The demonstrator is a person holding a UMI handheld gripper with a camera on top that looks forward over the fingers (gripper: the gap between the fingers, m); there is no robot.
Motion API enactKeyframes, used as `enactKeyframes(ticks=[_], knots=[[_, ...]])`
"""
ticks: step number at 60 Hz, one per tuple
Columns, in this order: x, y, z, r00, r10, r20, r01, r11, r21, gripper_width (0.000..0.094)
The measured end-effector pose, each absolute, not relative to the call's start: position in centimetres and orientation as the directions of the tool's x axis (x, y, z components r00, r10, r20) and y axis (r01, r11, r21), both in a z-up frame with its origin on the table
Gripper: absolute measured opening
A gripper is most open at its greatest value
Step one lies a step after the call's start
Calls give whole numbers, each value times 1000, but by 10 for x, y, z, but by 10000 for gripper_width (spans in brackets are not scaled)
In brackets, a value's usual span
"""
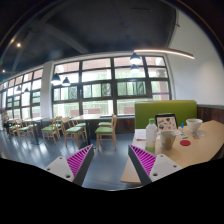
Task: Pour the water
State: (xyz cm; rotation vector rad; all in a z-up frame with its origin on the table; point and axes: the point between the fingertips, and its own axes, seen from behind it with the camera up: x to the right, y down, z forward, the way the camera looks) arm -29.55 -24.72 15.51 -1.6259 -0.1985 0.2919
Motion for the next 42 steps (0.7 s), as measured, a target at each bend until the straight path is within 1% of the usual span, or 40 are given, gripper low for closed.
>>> enactKeyframes(ticks=[7,12,21,31,38,42], knots=[[-288,-246,152,959,278,-58,-36,-84,-996,803],[-267,-238,146,966,256,-44,-23,-83,-996,804],[-234,-203,130,986,165,9,23,-81,-996,805],[-187,-130,125,995,103,8,14,-56,-998,807],[-176,-76,116,996,85,-14,-8,-70,-997,802],[-172,-43,109,997,79,7,13,-74,-997,805]])
